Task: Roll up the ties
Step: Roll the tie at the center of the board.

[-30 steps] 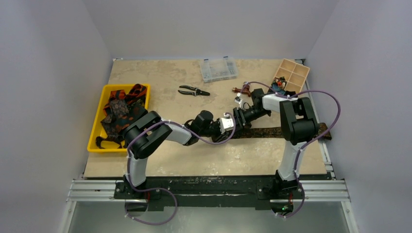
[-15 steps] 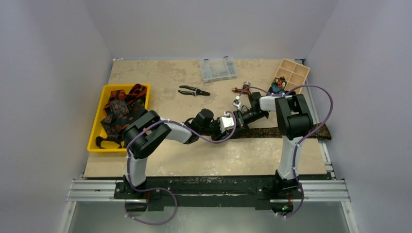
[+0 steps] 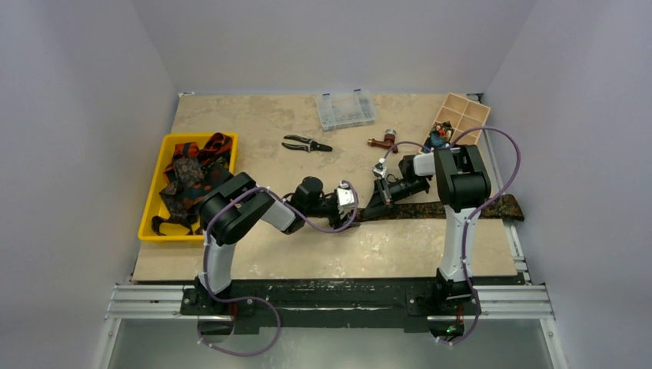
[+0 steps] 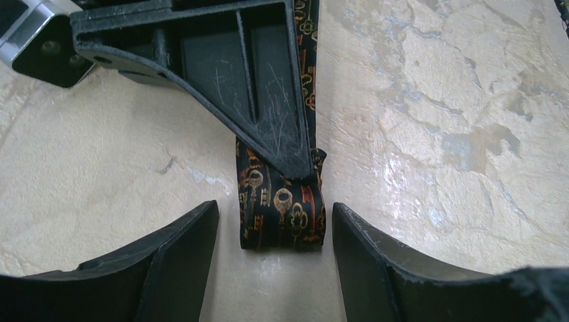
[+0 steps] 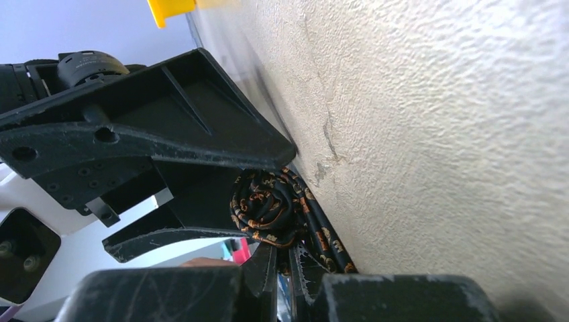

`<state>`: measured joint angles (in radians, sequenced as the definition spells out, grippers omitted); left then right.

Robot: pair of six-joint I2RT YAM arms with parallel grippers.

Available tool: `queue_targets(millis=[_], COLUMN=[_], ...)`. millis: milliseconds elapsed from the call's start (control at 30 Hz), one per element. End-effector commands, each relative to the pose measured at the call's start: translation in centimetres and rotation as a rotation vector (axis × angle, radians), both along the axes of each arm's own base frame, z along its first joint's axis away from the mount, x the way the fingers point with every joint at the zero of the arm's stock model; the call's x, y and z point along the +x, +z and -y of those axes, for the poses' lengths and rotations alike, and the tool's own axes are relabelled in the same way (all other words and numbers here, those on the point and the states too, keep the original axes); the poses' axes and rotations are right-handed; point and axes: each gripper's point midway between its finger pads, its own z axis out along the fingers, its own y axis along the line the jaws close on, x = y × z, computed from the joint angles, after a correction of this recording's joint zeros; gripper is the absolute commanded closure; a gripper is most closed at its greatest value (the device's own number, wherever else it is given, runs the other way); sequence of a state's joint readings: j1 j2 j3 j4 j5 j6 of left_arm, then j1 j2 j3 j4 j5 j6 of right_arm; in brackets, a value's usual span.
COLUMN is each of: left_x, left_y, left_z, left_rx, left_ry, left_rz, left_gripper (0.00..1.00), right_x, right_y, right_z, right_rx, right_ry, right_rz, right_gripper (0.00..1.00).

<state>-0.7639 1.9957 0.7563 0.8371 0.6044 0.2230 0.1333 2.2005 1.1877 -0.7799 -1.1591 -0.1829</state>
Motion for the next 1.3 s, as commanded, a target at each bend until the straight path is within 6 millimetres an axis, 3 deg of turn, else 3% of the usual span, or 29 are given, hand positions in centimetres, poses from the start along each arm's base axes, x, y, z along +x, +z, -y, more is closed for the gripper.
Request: queue_targets(millis=[0, 67, 200, 367, 467, 667, 967, 1267], left_x=[-1.0, -1.2, -1.7, -2.6, -2.5, -1.3, -1.1, -0.4], left_y=[-3.3, -4.0, -5.0, -6.7, -7.7, -9.5, -11.2, -9.1], left_z=[-0.2, -0.2, -1.2, -3.0, -3.3, -3.9, -4.6, -5.8], left_rx=[0.068, 0.101, 0.172, 0.286, 0.325, 0.399, 0.495, 0.616], left_ry=[-0.036, -0.047, -0.052, -0.045, -0.024, 0.035, 0.020, -0.014], left_rz=[-0.026, -0.010, -0.026, -0.086, -0.114, -0.145, -0.131, -0.112], left_gripper=[0.40, 0.48, 0.75, 0.87, 0.89, 0.92, 0.93, 0.92], right_x=[-1.2, -1.2, -1.4, 0.0, 0.7, 1.3, 2.1, 3.1], right_y=[-5.1, -5.2, -5.2, -2.5, -2.0, -0.9, 1.7, 4.3], right_z=[2.6, 2.6, 2.6, 2.8, 3.4, 3.9, 4.5, 3.4], right_rx=[-0.206, -0.211, -0.216, -0.231, -0.283, -0.324, -0.306, -0.179], right_ry=[0.075, 0.072, 0.071, 0.079, 0.088, 0.084, 0.050, -0.063], right_rz=[0.020, 0.017, 0.020, 0.121, 0.184, 0.288, 0.402, 0.448], right_gripper=[1.00, 1.00, 0.97, 0.71, 0.53, 0.42, 0.38, 0.37])
